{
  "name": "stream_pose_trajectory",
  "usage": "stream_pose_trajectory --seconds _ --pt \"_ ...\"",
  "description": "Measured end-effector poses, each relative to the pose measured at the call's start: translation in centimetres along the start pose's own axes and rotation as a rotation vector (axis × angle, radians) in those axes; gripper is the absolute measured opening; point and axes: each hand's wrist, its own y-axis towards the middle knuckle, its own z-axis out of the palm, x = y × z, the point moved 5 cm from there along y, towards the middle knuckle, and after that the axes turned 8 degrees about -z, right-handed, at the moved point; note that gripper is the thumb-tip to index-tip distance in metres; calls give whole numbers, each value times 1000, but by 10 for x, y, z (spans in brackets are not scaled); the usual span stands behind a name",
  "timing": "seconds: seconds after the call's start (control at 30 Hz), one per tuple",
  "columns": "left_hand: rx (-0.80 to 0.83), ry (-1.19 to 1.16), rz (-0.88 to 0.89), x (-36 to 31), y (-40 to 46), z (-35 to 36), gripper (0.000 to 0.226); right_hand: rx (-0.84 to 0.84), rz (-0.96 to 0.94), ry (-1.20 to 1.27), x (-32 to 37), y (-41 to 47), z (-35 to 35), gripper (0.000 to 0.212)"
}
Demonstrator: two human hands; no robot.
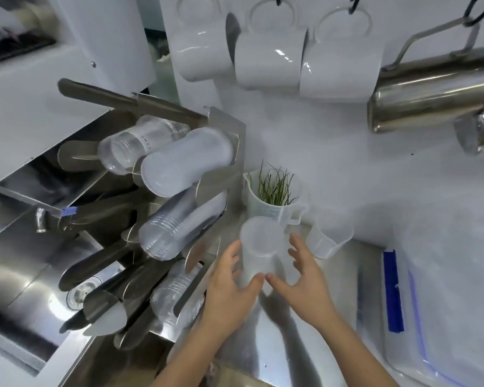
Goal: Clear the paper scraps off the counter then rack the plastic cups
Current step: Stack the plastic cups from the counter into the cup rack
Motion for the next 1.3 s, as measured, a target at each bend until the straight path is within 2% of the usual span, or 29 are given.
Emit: stream_pose_trajectory --seconds 0.1,0.23,0.37,0.67,0.77,0.9,1.1,1.3 --pt "-2 -17 -36 5 12 8 70 37 21 36 -10 12 5 95" --pt "-2 -67 -86 7 22 14 71 78 -23 103 -13 26 13 82" --pt "-8 -108 -74 3 21 16 72 68 -55 146 -14 28 16 81" --pt "55 -123 52 -12 4 5 71 -56 -163 171 14 9 -5 69" --pt "80 -104 81 -15 -2 -3 71 -51 -195 176 28 0 -12 67" --pt "166 -93 153 -25 -15 -13 57 -33 -221 195 47 -13 -18 66" --pt "273 -127 236 -38 -37 -29 50 -42 -273 180 77 -37 -18 60" --pt "311 -139 277 -45 -52 -40 52 -91 -336 129 104 -57 -17 61"
